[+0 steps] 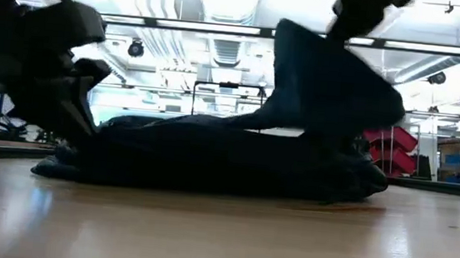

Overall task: Unpack backpack
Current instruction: Close the blue backpack

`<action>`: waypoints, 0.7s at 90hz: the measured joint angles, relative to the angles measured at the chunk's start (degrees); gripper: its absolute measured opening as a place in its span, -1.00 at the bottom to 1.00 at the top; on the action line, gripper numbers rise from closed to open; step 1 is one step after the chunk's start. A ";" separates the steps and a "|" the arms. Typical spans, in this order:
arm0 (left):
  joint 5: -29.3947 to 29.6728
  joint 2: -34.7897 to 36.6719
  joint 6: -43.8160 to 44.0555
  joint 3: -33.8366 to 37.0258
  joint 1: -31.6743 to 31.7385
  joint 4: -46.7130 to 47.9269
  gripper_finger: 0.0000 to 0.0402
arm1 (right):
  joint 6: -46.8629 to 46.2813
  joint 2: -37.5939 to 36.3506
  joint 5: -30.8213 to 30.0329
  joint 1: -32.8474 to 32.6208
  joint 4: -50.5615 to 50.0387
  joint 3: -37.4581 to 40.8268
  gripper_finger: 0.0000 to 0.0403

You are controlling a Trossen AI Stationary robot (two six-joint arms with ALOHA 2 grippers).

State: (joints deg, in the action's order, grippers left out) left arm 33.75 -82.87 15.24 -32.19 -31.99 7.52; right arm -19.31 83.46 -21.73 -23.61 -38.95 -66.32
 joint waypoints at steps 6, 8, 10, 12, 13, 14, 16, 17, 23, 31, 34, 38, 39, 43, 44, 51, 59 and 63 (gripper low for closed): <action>0.69 1.57 -0.05 -0.04 -0.12 1.23 -1.00 | -2.57 -0.74 -4.70 0.40 -6.56 0.00 0.27; 0.77 2.11 -0.09 -0.04 -0.13 1.68 -1.00 | -3.94 -1.05 -6.89 0.71 -9.06 0.00 0.28; 0.95 2.70 -0.10 -0.04 -0.13 1.96 -1.00 | -5.37 -1.50 -9.20 0.92 -11.85 0.00 0.28; 1.21 3.24 -0.15 -0.04 -0.15 2.08 -1.00 | -6.86 -1.80 -11.42 1.07 -14.44 0.00 0.28; 1.36 3.49 -0.17 -0.04 -0.15 2.13 -1.00 | -7.69 -1.91 -12.46 1.17 -15.63 0.00 0.28; 1.52 3.73 -0.17 -0.04 -0.18 2.17 -1.00 | -8.58 -2.00 -13.40 1.37 -16.72 0.00 0.28; 1.80 4.19 -0.15 -0.04 -0.21 2.31 -1.00 | -10.21 -2.19 -15.04 1.61 -18.56 0.00 0.28; 1.85 4.38 -0.16 -0.04 -0.21 2.38 -1.00 | -10.85 -2.30 -15.70 1.75 -19.26 0.01 0.29; 1.88 5.30 -0.18 -0.02 -0.19 2.58 -1.00 | -13.41 -2.94 -17.47 2.43 -20.41 0.05 0.30; 1.95 5.99 -0.77 -0.02 -0.19 2.51 -1.00 | -11.07 -3.47 -17.17 3.77 -13.00 0.05 0.32; 2.02 6.04 -0.91 -0.02 -0.22 2.40 -1.00 | -8.24 -3.20 -16.65 3.99 -8.12 0.04 0.33; 2.51 6.06 -1.03 -0.01 -0.21 2.39 -1.00 | -2.83 -2.36 -15.45 4.33 -0.30 0.15 0.35; 2.72 6.07 -1.04 -0.01 -0.20 2.39 -1.00 | -1.47 -2.07 -15.19 4.39 1.82 0.24 0.35; 3.54 6.10 -1.09 0.00 -0.19 2.34 -1.00 | 3.92 -0.61 -14.14 4.64 10.40 0.61 0.36; 3.85 6.14 -1.22 0.00 -0.19 2.34 -1.00 | 5.27 -0.13 -13.92 4.73 12.47 0.71 0.36; 4.62 6.77 -1.66 0.02 -0.05 2.28 -1.00 | 15.38 3.89 -11.28 5.14 27.21 0.96 0.36; 4.39 7.88 -1.18 -0.39 0.36 3.18 -1.00 | 27.49 10.41 -7.01 5.28 41.39 0.99 0.33; 3.51 8.57 -0.97 -1.01 0.40 4.12 -1.00 | 33.57 13.92 -5.11 5.35 47.27 1.03 0.31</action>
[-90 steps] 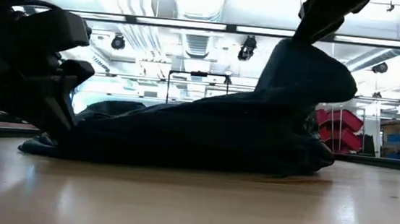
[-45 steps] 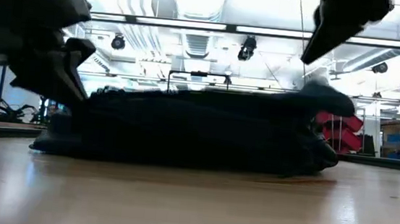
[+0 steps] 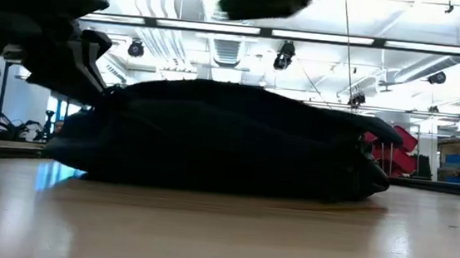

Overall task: Unpack backpack
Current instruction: Close the blue backpack

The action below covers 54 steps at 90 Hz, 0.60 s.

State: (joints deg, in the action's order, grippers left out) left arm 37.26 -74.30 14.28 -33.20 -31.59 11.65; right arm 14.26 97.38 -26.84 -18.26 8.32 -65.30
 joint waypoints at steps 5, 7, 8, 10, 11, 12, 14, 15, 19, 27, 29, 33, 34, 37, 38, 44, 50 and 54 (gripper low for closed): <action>-1.97 0.76 -0.19 -0.87 -0.01 0.71 -1.00 | 6.48 3.98 1.15 -0.06 4.41 -0.57 0.28; -2.58 1.00 -0.33 -1.23 -0.04 0.85 -1.00 | 8.36 5.71 1.15 -0.04 5.50 -1.35 0.27; -2.83 1.07 -0.47 -1.38 -0.08 0.88 -1.00 | 9.16 6.44 1.12 0.03 6.01 -1.81 0.26; -3.37 1.18 -0.74 -1.68 -0.11 0.92 -1.00 | 10.34 7.96 1.09 0.12 6.76 -2.93 0.25; -3.64 1.24 -0.79 -1.82 -0.11 0.92 -1.00 | 10.80 8.70 0.95 0.19 6.91 -3.56 0.24; -3.90 1.29 -0.84 -1.96 -0.11 0.91 -1.00 | 11.22 9.42 0.77 0.28 6.99 -4.20 0.23; -4.38 1.35 -1.22 -2.21 -0.13 0.95 -1.00 | 11.70 10.69 0.37 0.54 6.92 -5.51 0.22; -4.61 1.37 -1.32 -2.32 -0.13 0.98 -1.00 | 12.03 11.30 0.26 0.70 6.89 -6.20 0.21; -5.45 1.39 -1.89 -2.72 -0.13 1.00 -1.00 | 12.62 13.58 0.17 1.26 6.23 -8.93 0.18; -6.32 1.39 -2.42 -3.03 -0.13 1.07 -1.00 | 14.01 17.77 -0.09 1.63 2.97 -14.83 0.12; -6.32 1.39 -2.42 -3.03 -0.12 1.24 -1.00 | 14.17 18.59 0.08 1.58 1.82 -16.20 0.10; -6.32 1.39 -2.42 -3.03 -0.13 1.42 -1.00 | 14.31 20.03 0.42 1.43 -0.85 -18.88 0.08; -6.32 1.39 -2.42 -3.03 -0.13 1.41 -1.00 | 14.30 20.33 0.44 1.41 -1.55 -19.53 0.07; -6.32 1.39 -2.42 -3.03 -0.13 1.41 -1.00 | 14.20 21.33 0.55 1.30 -3.49 -21.47 0.05; -6.32 1.39 -2.42 -3.02 -0.13 1.41 -1.00 | 14.11 21.63 0.63 1.28 -4.11 -22.04 0.05; -6.32 1.39 -2.42 -3.00 -0.17 1.41 -1.00 | 13.73 23.24 0.74 1.45 -8.23 -24.57 0.02; -6.29 1.37 -2.43 -2.99 -0.15 1.41 -1.00 | 12.84 25.04 2.02 1.91 -9.77 -25.75 -0.01; -6.31 1.37 -2.56 -2.98 -0.15 1.42 -1.00 | 12.40 26.29 2.83 2.11 -9.76 -26.27 -0.02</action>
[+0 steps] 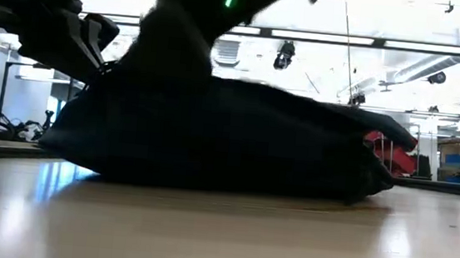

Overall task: Unpack backpack
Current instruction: Close the blue backpack

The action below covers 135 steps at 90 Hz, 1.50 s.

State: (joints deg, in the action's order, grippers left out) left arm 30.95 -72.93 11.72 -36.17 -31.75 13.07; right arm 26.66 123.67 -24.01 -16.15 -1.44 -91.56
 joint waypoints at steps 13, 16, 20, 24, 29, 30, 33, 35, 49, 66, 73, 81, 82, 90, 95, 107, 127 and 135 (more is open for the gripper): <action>-0.16 -0.16 0.34 0.24 -0.09 -0.14 -1.00 | -0.09 1.75 0.20 0.28 1.24 -2.00 -0.06; -0.14 -0.15 0.64 0.26 -0.08 -0.14 -1.00 | -0.29 1.77 0.19 0.33 1.27 -2.24 -0.07; 0.01 -0.15 1.15 0.32 0.00 -0.17 -1.00 | -0.73 1.77 0.13 0.37 1.31 -2.58 -0.09; 0.05 -0.17 1.41 0.49 -0.02 -0.24 -1.00 | -1.12 1.77 0.07 0.43 1.50 -2.96 -0.11; 0.05 -0.17 1.45 0.62 -0.02 -0.19 -1.00 | -1.14 1.66 0.03 0.40 1.80 -3.30 -0.14; 0.06 -0.17 1.44 0.64 -0.02 -0.19 -1.00 | -1.14 1.65 0.05 0.40 1.80 -3.41 -0.14; 0.08 -0.21 1.45 0.65 -0.02 -0.23 -1.00 | -1.14 1.64 0.08 0.36 1.81 -3.73 -0.16; 0.14 -0.25 1.43 0.65 -0.02 -0.25 -1.00 | -1.14 1.60 0.09 0.36 1.94 -3.81 -0.17; 1.36 -0.47 1.45 0.67 -0.02 -0.25 -1.00 | -1.18 1.54 0.22 0.52 1.66 -3.51 -0.30; 1.29 -0.72 1.64 0.69 -0.04 -0.21 -1.00 | -2.00 1.62 3.04 0.59 -0.86 -3.46 -0.60; 1.20 -0.76 1.64 0.73 -0.07 -0.28 -1.00 | -1.38 1.62 3.41 0.56 -1.79 -3.45 -0.71; 1.22 -0.76 1.64 0.73 -0.04 -0.69 -1.00 | 0.45 1.60 3.43 0.58 -2.15 -3.23 -0.77; 1.21 -0.76 1.64 0.74 -0.04 -0.76 -1.00 | 0.53 1.60 3.43 0.58 -2.15 -3.21 -0.77; 1.21 -0.76 1.64 0.82 -0.02 -1.50 -1.00 | 0.83 1.60 3.43 0.56 -2.42 -3.17 -0.78; 1.21 -0.76 1.64 0.82 -0.02 -2.16 -1.00 | 1.45 1.58 3.41 0.56 -2.77 -3.17 -0.76; 1.21 -0.83 1.64 0.87 -0.02 -3.45 -1.00 | 2.39 1.49 3.35 0.56 -3.70 -3.17 -0.67; 2.10 -0.83 1.73 0.88 0.02 -3.93 -1.00 | 1.12 0.67 -1.87 -0.38 -4.21 -3.08 -0.89; 2.15 -0.85 2.96 1.29 -0.02 -4.16 -1.00 | 1.48 -0.15 -2.71 -1.44 -4.95 -2.99 -0.96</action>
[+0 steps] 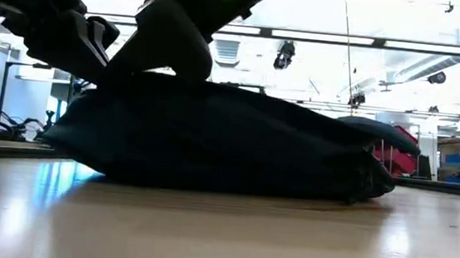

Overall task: Unpack backpack
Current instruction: Close the blue backpack

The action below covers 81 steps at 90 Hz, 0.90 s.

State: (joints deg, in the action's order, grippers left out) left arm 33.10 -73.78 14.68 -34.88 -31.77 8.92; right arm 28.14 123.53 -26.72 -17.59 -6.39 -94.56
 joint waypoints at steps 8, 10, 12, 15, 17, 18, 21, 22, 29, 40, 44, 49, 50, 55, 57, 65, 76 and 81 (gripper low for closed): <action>0.06 0.00 0.97 0.68 -0.05 0.08 -1.00 | -0.88 -1.43 -1.00 -1.01 -3.16 0.10 -0.98; 0.14 0.00 1.23 0.85 -0.09 0.08 -1.00 | -1.67 -1.80 -1.30 -1.19 -4.14 0.10 -0.98; 0.39 0.06 1.44 1.02 -0.12 0.04 -1.00 | -2.36 -2.11 -1.73 -1.29 -4.85 0.10 -0.99; 0.53 0.11 1.53 1.26 -0.17 -0.10 -1.00 | -3.61 -2.74 -2.50 -1.38 -6.34 0.06 -0.99; 0.59 0.14 1.56 1.43 -0.17 0.00 -1.00 | -4.61 -3.17 -2.72 -1.49 -7.95 0.06 -0.99; 0.64 0.15 1.56 1.54 -0.17 0.01 -1.00 | -5.03 -3.28 -2.91 -1.50 -8.71 0.06 -0.99; 0.71 0.15 1.54 1.79 -0.17 0.18 -1.00 | -6.23 -3.48 -3.15 -1.49 -10.15 0.03 -0.99; 0.73 0.15 1.55 1.85 -0.17 0.20 -1.00 | -6.64 -3.54 -3.21 -1.48 -10.59 0.02 -0.99; 0.81 0.24 1.61 2.32 -0.30 0.10 -1.00 | -9.94 -3.70 -3.33 -1.48 -15.02 0.03 -0.99; 0.93 0.56 2.44 3.33 -0.82 1.20 -1.00 | -16.18 -4.02 -3.39 -1.62 -22.50 0.06 -1.00; 1.73 0.66 2.95 3.74 -1.16 2.38 -1.00 | -18.59 -4.19 -3.54 -1.93 -25.47 0.06 -1.00; 3.99 0.69 3.53 4.18 -1.65 4.82 -0.99 | -21.77 -4.39 -3.35 -2.54 -29.04 0.17 -1.00; 4.51 0.72 3.60 4.27 -1.70 5.43 -0.99 | -22.41 -4.44 -3.28 -2.71 -29.70 0.21 -1.00; 7.49 1.11 5.20 4.42 -2.02 9.12 -0.99 | -25.32 -4.80 -2.82 -3.59 -32.41 0.24 -1.00; 8.99 1.37 6.42 4.53 -2.07 11.05 -0.99 | -26.59 -5.13 -2.80 -4.00 -33.59 0.25 -1.00; 13.33 2.25 12.68 5.67 -2.09 19.67 -0.99 | -31.55 -7.14 -3.00 -5.88 -38.71 0.76 -1.00; 17.22 5.43 19.11 8.78 -2.07 24.60 -1.00 | -34.67 -9.75 -4.84 -8.03 -38.22 3.21 -1.00; 17.24 7.08 18.84 9.70 -2.36 23.37 -1.00 | -33.06 -10.43 -4.81 -8.32 -34.67 4.20 -1.00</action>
State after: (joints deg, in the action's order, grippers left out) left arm 50.34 -66.70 33.52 -25.19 -34.13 32.29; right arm -4.92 113.09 -31.54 -25.91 -41.06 -90.36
